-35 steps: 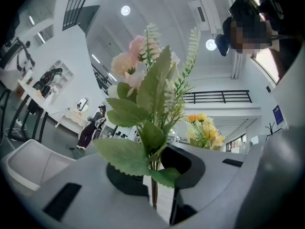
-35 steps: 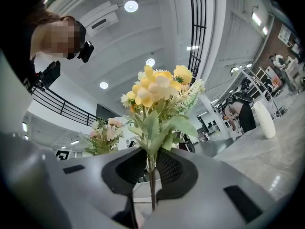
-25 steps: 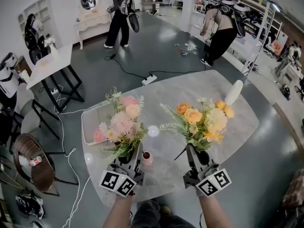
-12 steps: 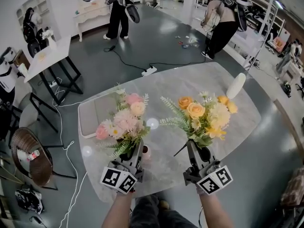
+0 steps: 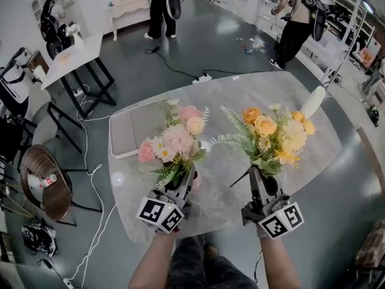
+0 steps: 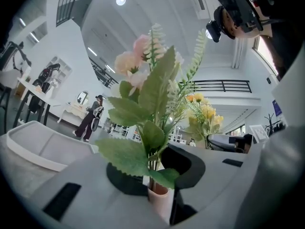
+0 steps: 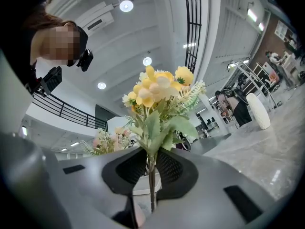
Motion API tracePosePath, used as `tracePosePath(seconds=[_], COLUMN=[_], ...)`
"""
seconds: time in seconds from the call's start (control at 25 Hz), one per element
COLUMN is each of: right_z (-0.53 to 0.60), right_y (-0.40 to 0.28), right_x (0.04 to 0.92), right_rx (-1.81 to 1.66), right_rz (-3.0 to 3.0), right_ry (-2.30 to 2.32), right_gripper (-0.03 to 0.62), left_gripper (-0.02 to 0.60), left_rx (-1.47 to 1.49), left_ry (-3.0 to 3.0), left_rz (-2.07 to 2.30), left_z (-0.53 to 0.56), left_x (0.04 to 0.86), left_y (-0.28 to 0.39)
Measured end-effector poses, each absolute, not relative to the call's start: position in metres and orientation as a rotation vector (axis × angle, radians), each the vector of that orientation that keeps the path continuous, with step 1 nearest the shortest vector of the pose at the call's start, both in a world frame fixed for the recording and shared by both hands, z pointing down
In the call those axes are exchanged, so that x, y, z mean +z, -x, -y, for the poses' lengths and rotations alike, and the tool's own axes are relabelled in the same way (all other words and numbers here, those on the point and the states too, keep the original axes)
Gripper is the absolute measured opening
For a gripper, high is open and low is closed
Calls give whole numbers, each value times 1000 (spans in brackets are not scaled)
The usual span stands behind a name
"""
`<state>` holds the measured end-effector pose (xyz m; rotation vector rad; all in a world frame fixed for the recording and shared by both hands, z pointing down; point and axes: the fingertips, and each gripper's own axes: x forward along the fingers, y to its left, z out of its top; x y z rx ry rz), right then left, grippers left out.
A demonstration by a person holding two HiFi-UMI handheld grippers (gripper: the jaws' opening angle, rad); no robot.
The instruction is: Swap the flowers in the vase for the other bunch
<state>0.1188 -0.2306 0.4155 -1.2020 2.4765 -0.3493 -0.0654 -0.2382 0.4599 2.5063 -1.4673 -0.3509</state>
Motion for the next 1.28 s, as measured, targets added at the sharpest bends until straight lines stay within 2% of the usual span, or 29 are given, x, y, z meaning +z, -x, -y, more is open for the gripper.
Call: tracePosePath(seconds=[0.88,1.28], right_z=[232,236], right_y=[-111,-111], right_x=[416,421], right_rx=[-383,-396], right_rz=[-2490,-2500], right_ry=[1210,1190], right_gripper=[69,69], left_gripper=[91,162], left_rx=[-298,-246], left_ry=[-2502,-2526], left_rz=[1487,1497], left_z=[237,234], left_x=[467,472], left_y=[71,62])
